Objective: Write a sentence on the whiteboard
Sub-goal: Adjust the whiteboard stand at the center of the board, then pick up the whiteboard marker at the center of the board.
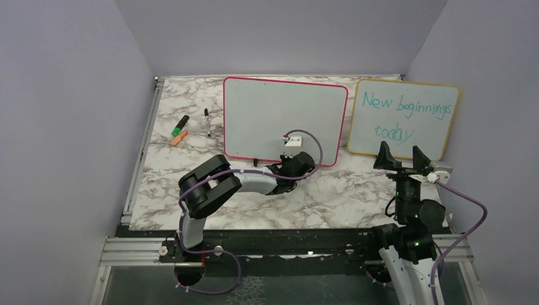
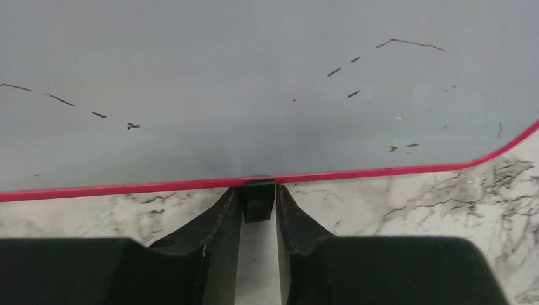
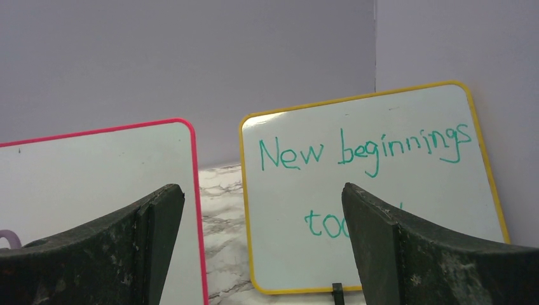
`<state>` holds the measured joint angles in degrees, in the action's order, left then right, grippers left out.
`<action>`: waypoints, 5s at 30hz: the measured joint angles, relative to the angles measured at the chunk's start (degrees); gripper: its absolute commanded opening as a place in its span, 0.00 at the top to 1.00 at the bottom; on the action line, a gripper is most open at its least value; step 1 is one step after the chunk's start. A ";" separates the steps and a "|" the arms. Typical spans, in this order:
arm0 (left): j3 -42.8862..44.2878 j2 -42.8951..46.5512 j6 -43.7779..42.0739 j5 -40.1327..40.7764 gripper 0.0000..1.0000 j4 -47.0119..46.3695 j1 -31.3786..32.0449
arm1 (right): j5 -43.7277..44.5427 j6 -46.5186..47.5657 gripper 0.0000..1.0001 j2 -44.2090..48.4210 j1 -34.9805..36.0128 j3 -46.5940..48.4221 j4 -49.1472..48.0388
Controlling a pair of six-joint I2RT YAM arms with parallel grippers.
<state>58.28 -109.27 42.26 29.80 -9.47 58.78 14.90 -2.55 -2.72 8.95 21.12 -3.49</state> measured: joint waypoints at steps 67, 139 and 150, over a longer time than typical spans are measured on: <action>-14.69 18.49 1.60 -1.14 1.00 12.09 -3.54 | -0.66 0.02 0.00 -0.50 0.11 -0.22 -0.07; 30.86 -3.91 -25.24 -30.12 0.45 39.06 -57.96 | -3.26 0.24 0.00 -3.61 0.11 -0.24 0.07; 38.51 -14.29 -27.28 -29.49 0.63 43.17 -57.94 | -3.26 0.24 0.00 -3.67 0.11 -0.24 0.07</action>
<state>96.79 -123.57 14.98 0.32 33.69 0.84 11.64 -2.31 -6.39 9.06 20.88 -3.42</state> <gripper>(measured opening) 0.388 0.998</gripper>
